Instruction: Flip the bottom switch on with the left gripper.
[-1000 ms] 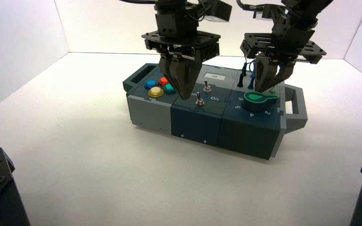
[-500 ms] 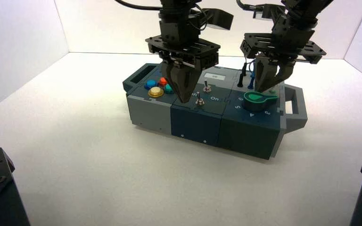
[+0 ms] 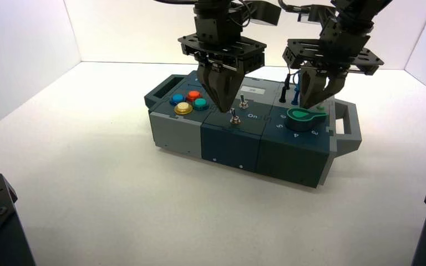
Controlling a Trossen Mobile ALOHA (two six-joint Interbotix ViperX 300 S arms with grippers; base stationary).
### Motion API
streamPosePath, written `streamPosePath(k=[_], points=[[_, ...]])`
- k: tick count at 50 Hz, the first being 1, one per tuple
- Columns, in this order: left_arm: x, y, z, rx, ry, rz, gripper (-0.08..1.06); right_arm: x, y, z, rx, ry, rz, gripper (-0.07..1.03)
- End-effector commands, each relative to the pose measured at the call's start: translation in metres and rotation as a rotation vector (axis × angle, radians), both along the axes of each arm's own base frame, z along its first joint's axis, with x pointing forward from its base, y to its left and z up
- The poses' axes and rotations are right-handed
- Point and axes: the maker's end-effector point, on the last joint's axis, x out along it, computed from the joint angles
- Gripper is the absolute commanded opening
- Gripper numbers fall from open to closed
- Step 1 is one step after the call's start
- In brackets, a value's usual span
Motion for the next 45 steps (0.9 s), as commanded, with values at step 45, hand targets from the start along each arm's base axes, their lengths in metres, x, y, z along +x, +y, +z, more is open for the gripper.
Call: streamPosePath(k=[45], points=[[0.0103, -0.0129, 0.0116, -0.035, -0.041, -0.017, -0.03, -0.0079, -0.0074, -0.0277, -0.038, 0.07, 0.001, -0.02]])
